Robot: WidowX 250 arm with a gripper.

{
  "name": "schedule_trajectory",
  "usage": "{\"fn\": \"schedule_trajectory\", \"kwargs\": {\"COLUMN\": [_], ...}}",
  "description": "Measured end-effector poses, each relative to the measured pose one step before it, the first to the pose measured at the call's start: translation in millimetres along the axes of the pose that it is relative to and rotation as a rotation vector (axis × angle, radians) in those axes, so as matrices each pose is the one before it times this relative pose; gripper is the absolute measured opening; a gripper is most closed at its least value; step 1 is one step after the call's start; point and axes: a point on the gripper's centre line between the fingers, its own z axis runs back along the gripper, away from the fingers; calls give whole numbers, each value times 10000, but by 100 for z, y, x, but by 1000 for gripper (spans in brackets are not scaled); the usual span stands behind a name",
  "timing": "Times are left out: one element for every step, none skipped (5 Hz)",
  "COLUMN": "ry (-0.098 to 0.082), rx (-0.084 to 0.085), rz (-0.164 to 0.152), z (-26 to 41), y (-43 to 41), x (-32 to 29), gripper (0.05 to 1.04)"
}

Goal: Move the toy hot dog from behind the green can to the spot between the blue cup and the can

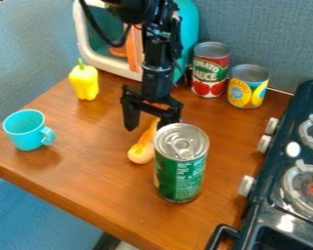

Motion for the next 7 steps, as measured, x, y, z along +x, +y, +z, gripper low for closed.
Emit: {"fn": "schedule_trajectory", "kwargs": {"ry": [274, 46, -74, 276, -15, -22, -44], "rx": [52, -14, -147, 1, 0, -100, 354], "rz": [24, -12, -28, -140, -138, -947, -584], "z": [-909, -223, -70, -576, 0, 292, 2383], "y": [-64, -31, -235, -6, 0, -154, 549], "x": [-69, 13, 93, -198, 24, 123, -117], "gripper": [1000, 985, 881, 690, 690, 690, 690]}}
